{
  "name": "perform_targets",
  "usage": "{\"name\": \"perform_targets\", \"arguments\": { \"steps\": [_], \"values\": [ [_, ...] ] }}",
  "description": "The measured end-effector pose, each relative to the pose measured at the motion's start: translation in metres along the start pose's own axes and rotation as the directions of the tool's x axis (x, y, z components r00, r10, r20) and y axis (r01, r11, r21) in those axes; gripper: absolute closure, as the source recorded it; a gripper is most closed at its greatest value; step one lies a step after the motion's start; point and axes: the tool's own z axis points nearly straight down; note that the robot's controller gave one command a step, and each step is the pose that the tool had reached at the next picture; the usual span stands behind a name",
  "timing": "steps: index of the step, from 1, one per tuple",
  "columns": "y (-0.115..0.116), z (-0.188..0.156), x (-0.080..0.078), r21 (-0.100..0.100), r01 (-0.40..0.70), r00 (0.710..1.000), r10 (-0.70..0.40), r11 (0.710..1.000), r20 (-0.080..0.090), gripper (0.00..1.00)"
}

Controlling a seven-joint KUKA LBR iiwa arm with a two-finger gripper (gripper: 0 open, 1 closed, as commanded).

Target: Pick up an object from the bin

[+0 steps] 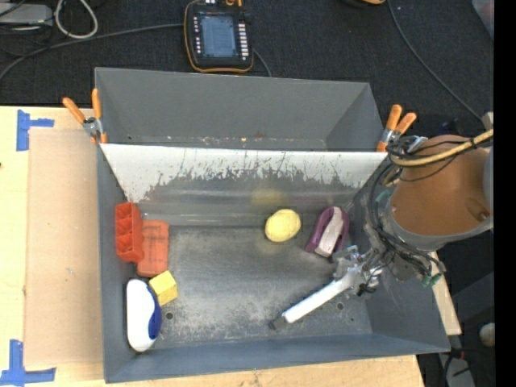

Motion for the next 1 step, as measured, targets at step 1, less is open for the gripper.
{"name": "perform_targets", "arguments": {
  "steps": [1],
  "values": [
    [-0.0428, -0.0304, 0.0251, -0.002, -0.04, 0.999, 0.04, 0.999, 0.0, 1.0]
  ]
}}
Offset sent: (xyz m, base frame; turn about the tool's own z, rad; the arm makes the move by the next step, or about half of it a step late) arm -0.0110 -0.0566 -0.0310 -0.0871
